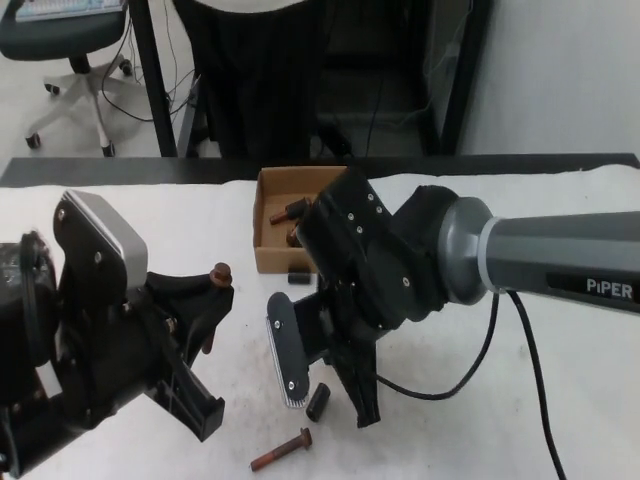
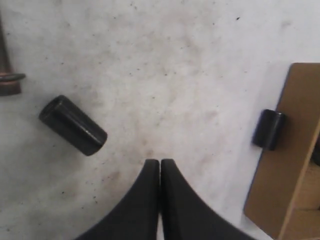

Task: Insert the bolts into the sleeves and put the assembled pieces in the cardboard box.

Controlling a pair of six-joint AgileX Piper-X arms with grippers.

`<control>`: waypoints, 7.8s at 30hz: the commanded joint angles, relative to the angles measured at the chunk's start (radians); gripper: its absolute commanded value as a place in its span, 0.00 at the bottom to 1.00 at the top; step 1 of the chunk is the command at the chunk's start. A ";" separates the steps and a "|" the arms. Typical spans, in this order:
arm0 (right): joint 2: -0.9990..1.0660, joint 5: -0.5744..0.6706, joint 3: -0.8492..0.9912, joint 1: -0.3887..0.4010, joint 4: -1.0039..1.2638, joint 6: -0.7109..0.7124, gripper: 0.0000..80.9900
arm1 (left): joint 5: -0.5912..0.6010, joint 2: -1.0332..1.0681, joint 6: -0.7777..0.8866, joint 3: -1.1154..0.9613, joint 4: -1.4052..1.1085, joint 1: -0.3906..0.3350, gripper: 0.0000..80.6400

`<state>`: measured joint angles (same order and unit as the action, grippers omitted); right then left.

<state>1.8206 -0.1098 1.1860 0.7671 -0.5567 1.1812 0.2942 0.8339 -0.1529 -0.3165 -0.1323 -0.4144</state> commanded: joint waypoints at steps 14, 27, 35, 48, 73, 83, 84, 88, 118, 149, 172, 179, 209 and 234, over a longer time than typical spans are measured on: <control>-0.015 0.088 0.023 0.003 -0.167 -0.189 0.01 | 0.006 -0.006 -0.003 -0.001 -0.014 0.003 0.00; -0.015 0.172 0.023 0.032 -0.158 -0.103 0.43 | 0.006 -0.006 -0.003 -0.001 -0.014 0.003 0.00; -0.013 0.116 0.023 0.041 -0.158 0.009 0.42 | 0.006 -0.006 -0.003 -0.001 -0.014 0.003 0.00; 0.012 0.137 0.023 0.039 -0.121 0.114 0.42 | 0.006 -0.006 -0.003 -0.001 -0.014 0.003 0.00; 0.108 0.078 0.023 0.039 -0.074 0.157 0.22 | 0.006 -0.006 -0.022 -0.001 -0.003 0.003 0.00; 0.086 0.063 0.023 0.034 0.018 -0.122 0.01 | 0.006 -0.006 -0.022 -0.001 -0.007 0.003 0.00; 0.076 0.063 0.023 0.030 0.024 -0.157 0.01 | 0.006 -0.006 -0.020 -0.001 -0.008 0.003 0.00; 0.024 0.134 0.023 -0.013 0.079 -0.337 0.01 | 0.019 -0.006 -0.013 -0.001 -0.019 0.003 0.00; -0.135 0.977 -0.664 -0.320 1.654 -1.342 0.01 | 0.512 0.086 0.254 -0.023 -0.694 0.003 0.00; -0.135 0.977 -0.630 -0.184 1.652 -1.317 0.01 | 0.538 0.399 0.250 -0.112 -0.746 0.003 0.00; -0.135 0.977 -0.627 -0.184 1.803 -1.369 0.01 | 0.538 0.399 0.296 -0.102 -0.806 0.003 0.00; -0.135 0.977 -0.596 -0.184 1.801 -1.400 0.01 | 0.564 0.406 0.296 -0.099 -0.798 0.003 0.00; -0.135 0.977 -0.582 -0.210 1.765 -1.414 0.01 | 0.592 0.429 0.272 -0.083 -0.724 0.015 0.49; -0.135 0.831 -0.582 -0.279 1.485 -1.340 0.01 | 0.477 0.351 0.335 -0.083 -0.805 0.023 0.35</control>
<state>1.6960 0.7579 0.5933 0.5184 0.9584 -0.1492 0.8328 1.2274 0.1872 -0.4001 -0.9154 -0.3989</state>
